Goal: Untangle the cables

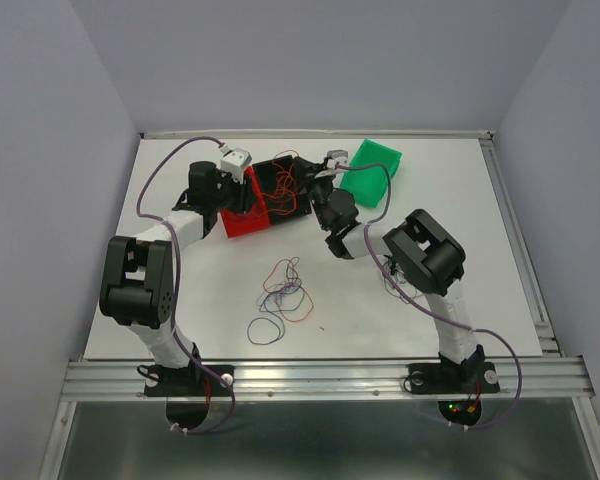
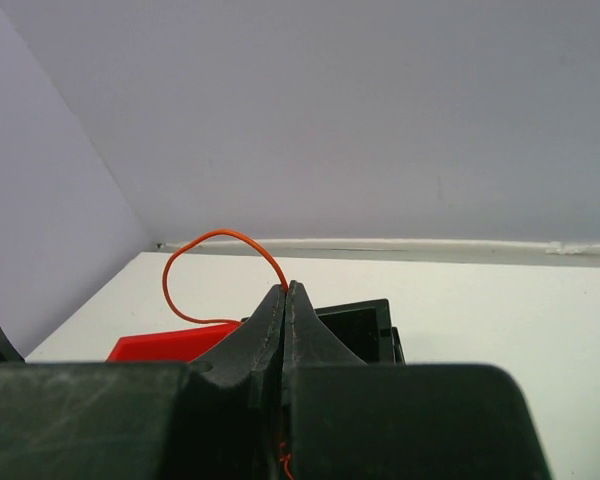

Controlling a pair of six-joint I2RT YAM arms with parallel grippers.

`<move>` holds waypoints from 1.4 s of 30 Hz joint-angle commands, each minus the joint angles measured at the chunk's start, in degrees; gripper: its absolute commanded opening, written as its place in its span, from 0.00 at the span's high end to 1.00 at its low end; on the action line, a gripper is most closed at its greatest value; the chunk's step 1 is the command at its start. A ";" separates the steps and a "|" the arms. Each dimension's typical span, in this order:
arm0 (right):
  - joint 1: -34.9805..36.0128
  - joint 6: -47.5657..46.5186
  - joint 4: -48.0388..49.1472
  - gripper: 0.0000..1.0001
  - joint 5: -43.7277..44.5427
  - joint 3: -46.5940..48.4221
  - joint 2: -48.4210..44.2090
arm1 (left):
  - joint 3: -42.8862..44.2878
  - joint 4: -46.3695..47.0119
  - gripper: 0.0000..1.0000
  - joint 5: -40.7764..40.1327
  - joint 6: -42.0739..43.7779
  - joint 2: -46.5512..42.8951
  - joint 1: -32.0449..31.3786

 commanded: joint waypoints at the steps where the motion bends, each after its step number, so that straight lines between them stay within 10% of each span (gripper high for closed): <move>1: -0.19 -0.16 7.43 1.00 0.28 2.83 0.32 | 2.70 -2.52 0.52 1.50 1.05 -0.16 0.18; 7: -0.28 0.11 7.70 0.99 0.90 2.65 1.11 | 3.05 -4.37 0.54 2.91 1.58 -0.60 0.18; 13: -0.28 0.55 7.70 0.99 -0.59 1.96 1.29 | 4.37 -5.52 1.00 4.23 1.93 -0.25 0.18; 42: 2.97 -1.30 -27.01 0.99 2.92 15.65 8.49 | 33.11 -10.96 1.00 -11.76 -1.50 17.59 -7.90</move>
